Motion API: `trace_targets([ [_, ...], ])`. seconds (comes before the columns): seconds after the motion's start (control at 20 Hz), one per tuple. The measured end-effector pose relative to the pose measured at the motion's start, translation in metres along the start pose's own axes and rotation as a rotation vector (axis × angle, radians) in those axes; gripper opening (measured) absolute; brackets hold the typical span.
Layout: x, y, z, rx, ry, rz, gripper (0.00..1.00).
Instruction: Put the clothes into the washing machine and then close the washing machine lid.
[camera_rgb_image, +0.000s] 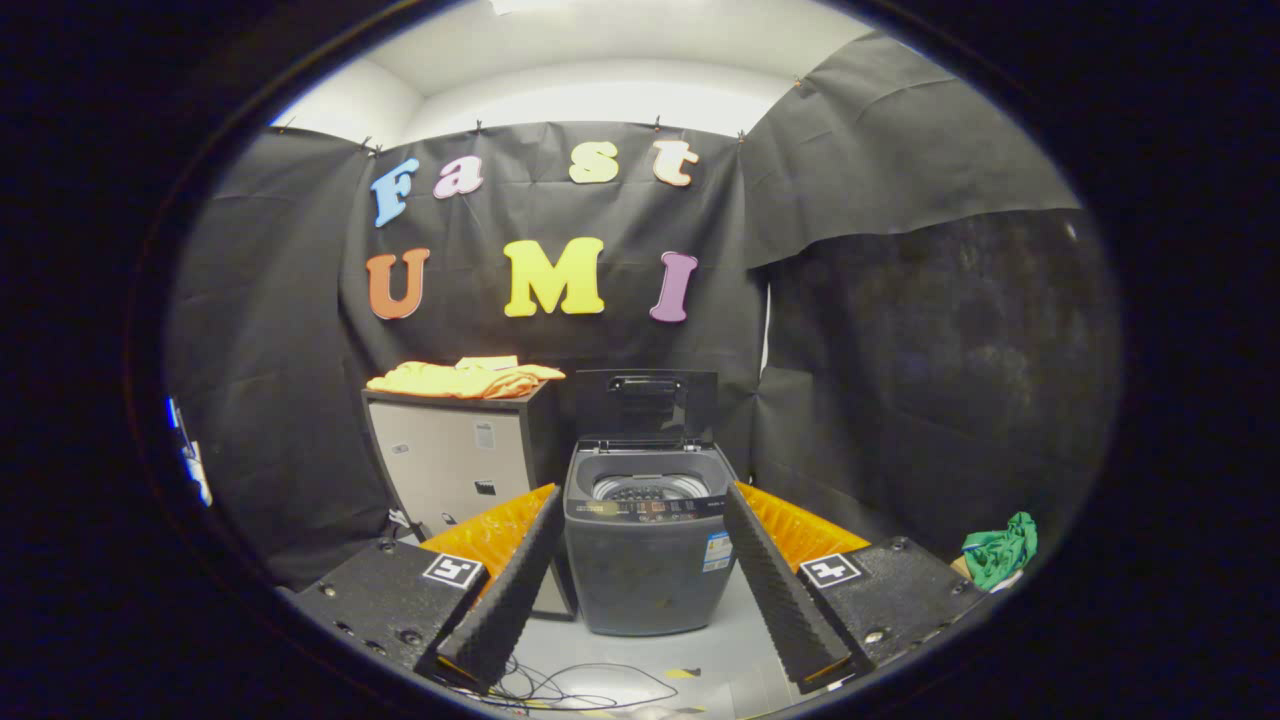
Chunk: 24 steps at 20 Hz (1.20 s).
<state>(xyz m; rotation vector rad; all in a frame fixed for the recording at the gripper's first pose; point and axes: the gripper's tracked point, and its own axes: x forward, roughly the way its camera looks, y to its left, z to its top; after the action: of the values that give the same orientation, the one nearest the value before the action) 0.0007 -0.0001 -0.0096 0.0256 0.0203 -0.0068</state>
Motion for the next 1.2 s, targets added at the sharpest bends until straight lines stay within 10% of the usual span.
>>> trace_targets([
  [0.45,0.014,0.006,0.017,0.010,0.014,-0.021,1.00],
  [1.2,0.110,0.080,0.182,0.041,-0.026,0.024,1.00],
])
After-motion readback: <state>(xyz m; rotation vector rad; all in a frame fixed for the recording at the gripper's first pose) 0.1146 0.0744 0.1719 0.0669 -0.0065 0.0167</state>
